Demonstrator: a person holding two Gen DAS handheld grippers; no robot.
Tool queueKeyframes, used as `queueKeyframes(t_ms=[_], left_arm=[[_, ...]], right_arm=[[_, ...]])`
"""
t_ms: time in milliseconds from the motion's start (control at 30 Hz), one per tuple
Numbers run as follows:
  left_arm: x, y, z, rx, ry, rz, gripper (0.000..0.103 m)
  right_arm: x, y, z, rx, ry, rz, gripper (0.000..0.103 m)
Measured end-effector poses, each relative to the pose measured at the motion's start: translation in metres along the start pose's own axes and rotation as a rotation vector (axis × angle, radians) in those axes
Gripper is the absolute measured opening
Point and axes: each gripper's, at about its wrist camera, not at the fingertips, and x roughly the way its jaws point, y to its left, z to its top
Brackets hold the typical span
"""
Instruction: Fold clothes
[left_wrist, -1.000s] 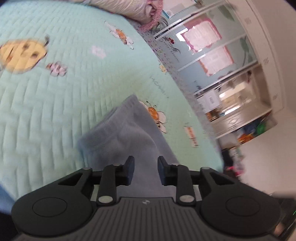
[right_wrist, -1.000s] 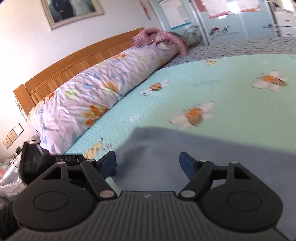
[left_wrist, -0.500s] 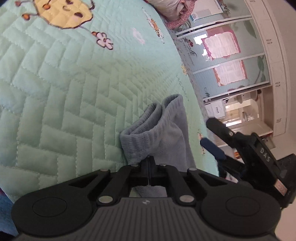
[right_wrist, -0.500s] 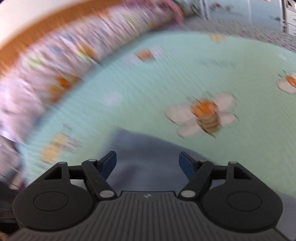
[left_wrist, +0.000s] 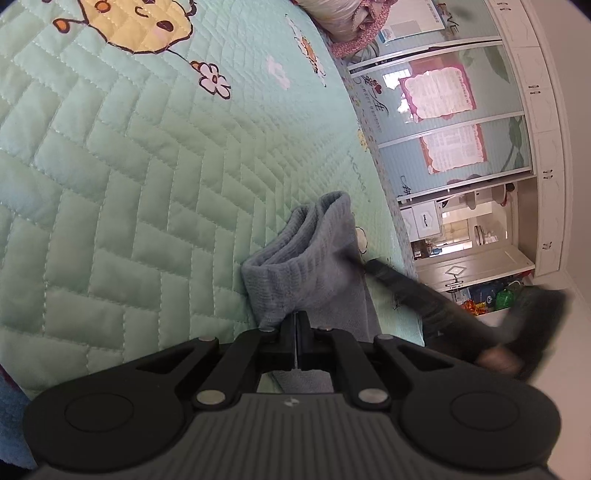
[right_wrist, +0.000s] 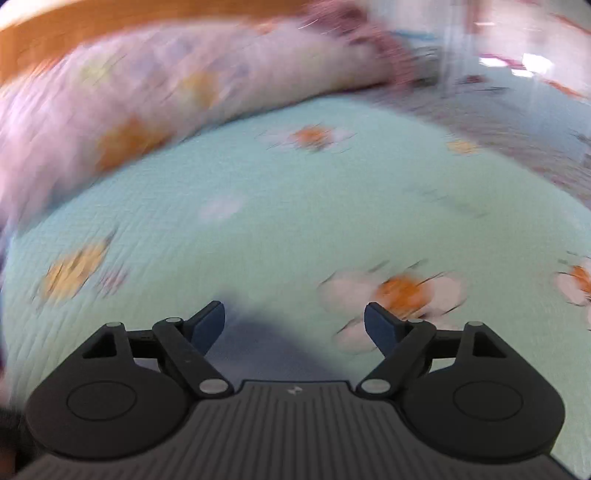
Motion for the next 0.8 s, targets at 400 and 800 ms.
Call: queueKeyframes(t_ms=[400, 800], left_arm=[[0.007, -0.007, 0.003, 0.013, -0.007, 0.004, 0.003], [0.029, -0.052, 0.018, 0.267, -0.052, 0.098, 0.019]], right_arm=[[0.009, -0.011, -0.020, -0.061, 0.032, -0.082, 0.091], [-0.004, -0.016, -0.037, -0.029, 0.012, -0.049, 0.089]])
